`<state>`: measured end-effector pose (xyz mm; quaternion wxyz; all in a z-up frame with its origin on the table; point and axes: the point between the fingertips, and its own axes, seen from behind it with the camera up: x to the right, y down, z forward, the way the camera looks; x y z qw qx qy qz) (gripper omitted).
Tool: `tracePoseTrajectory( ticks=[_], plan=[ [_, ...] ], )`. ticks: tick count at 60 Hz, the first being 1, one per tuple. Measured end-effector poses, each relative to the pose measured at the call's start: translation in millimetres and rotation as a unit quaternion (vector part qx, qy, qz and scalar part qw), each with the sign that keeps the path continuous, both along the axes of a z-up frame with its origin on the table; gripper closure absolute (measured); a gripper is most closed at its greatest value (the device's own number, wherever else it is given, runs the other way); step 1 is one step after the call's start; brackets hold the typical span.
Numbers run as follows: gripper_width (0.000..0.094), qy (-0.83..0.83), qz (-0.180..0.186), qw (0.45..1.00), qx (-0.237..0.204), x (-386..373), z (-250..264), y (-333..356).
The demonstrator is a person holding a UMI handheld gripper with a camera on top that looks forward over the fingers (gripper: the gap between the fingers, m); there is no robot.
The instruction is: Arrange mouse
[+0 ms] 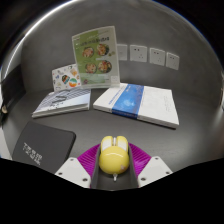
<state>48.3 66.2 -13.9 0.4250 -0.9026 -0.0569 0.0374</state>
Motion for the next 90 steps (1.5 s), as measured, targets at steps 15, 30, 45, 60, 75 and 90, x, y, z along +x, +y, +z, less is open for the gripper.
tracePoseTrajectory(
  ticks=[15,30,45,60,75,90],
  plan=[
    [0.0536,-0.043,-0.096,0.994,0.038,-2,24,-18],
    [0.0538,-0.008,-0.071,0.993,0.099,-196,92,-67],
    [0.0538,-0.025,-0.068,0.997,0.035,-266,21,-90],
    [0.0487,-0.007,-0.084,0.996,0.014,-257,1,-90],
    [0.0088,0.037,-0.048,0.998,0.022,-254,15,-108],
    [0.0082,0.056,-0.016,0.998,0.039,-173,34,-175]
  ],
)
